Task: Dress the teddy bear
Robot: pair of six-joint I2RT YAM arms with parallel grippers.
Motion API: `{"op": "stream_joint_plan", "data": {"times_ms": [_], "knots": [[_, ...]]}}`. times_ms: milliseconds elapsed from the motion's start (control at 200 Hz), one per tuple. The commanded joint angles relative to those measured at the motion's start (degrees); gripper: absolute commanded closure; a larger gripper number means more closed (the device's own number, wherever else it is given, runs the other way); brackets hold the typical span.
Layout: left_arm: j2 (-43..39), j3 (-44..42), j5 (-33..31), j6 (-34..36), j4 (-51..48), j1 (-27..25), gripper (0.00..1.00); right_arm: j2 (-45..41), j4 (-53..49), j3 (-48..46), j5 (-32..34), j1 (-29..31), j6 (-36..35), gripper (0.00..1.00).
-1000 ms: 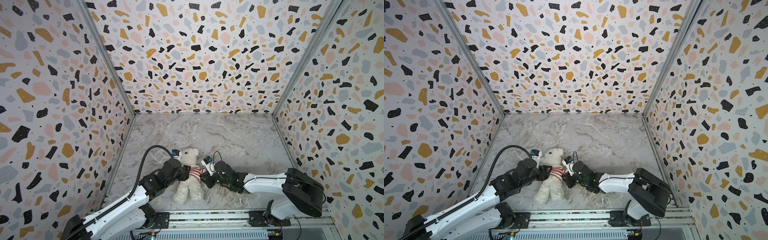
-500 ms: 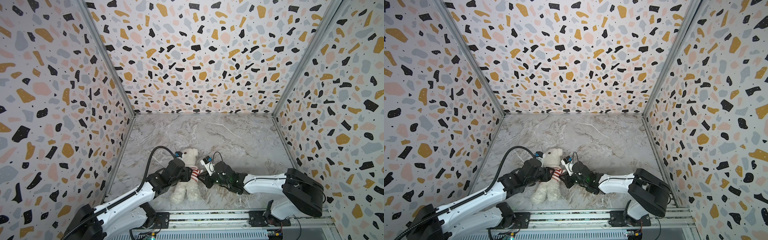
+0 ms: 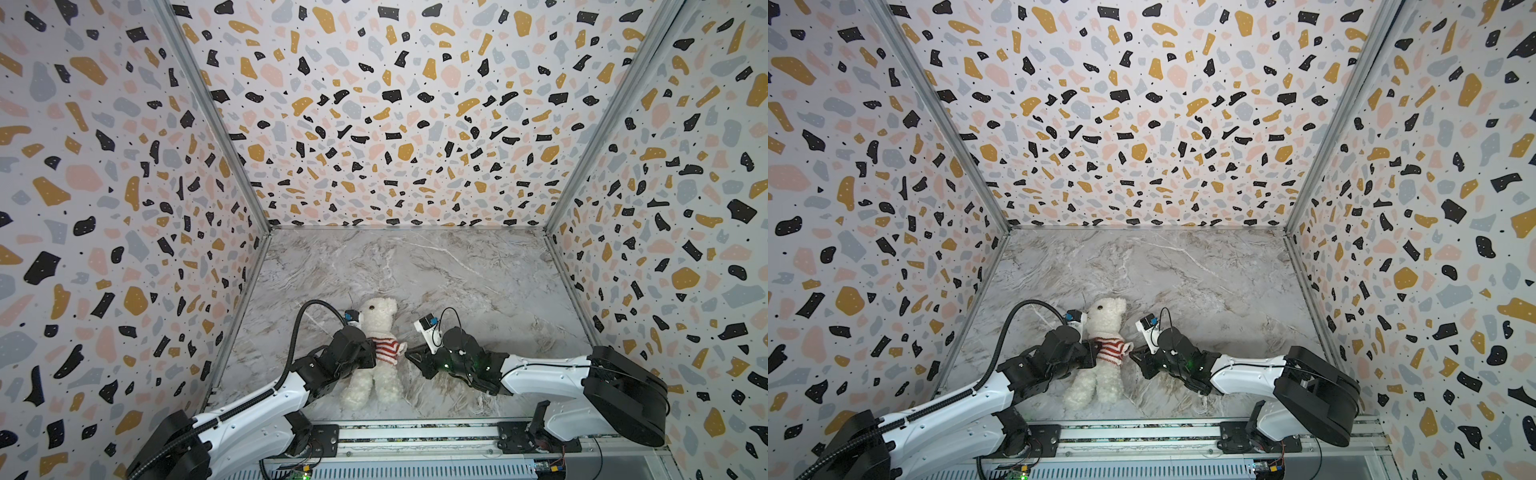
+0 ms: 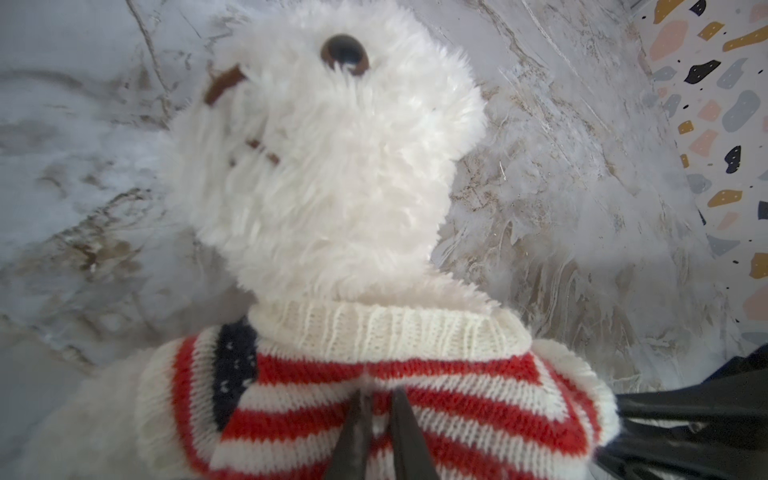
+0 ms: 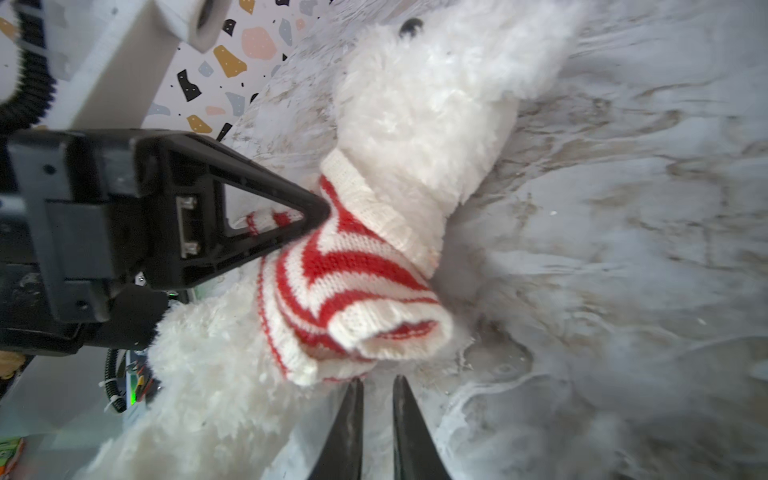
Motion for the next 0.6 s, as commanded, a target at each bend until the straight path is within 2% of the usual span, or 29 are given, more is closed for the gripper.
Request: {"op": "stream_joint_plan", "data": {"times_ms": [0, 270, 591], "knots": [[0.3, -2.2, -0.4, 0.2, -3.4, 0.8, 0.94, -1.0, 0.3, 0.1, 0.9, -1.0, 0.2, 0.88], [-0.9, -3.2, 0.0, 0.0, -3.1, 1.0, 0.98, 2.4, 2.3, 2.9, -1.4, -1.1, -0.5, 0.98], [-0.7, -4.2, 0.7, 0.2, -2.1, 1.3, 1.00, 5.8, 3.3, 5.8, -2.8, -0.9, -1.2, 0.99]]}}
